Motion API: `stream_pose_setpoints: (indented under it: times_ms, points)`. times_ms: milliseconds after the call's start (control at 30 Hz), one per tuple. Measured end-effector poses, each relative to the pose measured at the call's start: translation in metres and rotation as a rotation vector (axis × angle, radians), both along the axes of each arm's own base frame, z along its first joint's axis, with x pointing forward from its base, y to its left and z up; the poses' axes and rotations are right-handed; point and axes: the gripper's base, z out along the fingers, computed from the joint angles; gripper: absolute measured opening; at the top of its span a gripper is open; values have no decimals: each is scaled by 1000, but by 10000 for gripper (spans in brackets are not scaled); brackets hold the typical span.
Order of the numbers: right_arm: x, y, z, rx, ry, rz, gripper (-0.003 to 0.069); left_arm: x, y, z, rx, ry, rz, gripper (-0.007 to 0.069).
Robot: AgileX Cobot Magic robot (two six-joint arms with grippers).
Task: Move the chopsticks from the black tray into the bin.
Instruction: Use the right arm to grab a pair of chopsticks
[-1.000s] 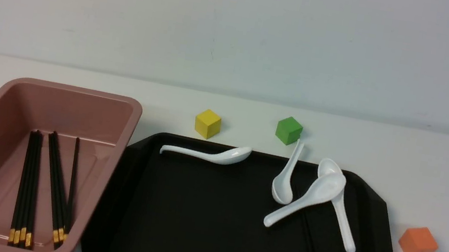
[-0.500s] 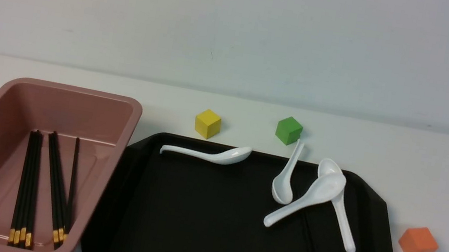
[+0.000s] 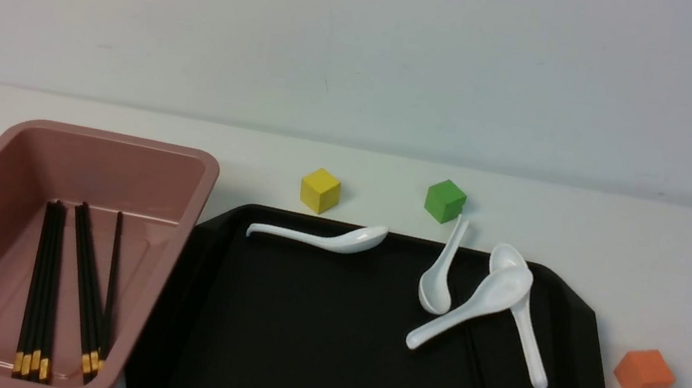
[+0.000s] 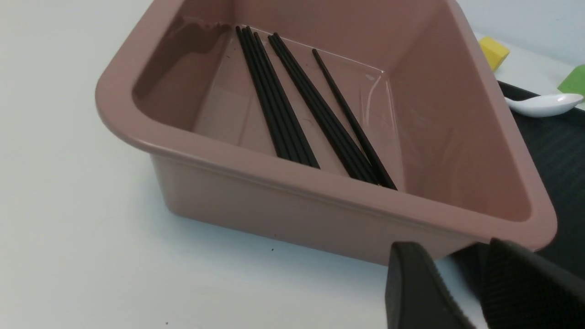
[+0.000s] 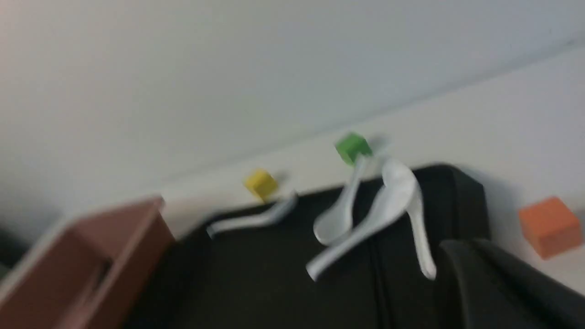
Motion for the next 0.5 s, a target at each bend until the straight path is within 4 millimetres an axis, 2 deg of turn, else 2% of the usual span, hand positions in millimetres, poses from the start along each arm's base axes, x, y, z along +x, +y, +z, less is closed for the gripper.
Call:
stream_pose_setpoints:
  times_ms: [33, 100, 200, 367, 400, 500]
  points:
    - [2, 0, -1, -8, 13, 0, -1, 0, 0, 0, 0, 0, 0, 238]
    - [24, 6, 3, -98, 302, 83, 1, 0, 0, 0, 0, 0, 0, 238]
    - [52, 17, -11, -122, 557, 208, 8, 0, 0, 0, 0, 0, 0, 238]
    - [95, 37, -43, -84, 739, 427, 49, 0, 0, 0, 0, 0, 0, 238]
    - [99, 39, -46, -85, 751, 443, 55, 0, 0, 0, 0, 0, 0, 238]
    - [129, 54, -63, -140, 821, 549, 113, 0, 0, 0, 0, 0, 0, 238]
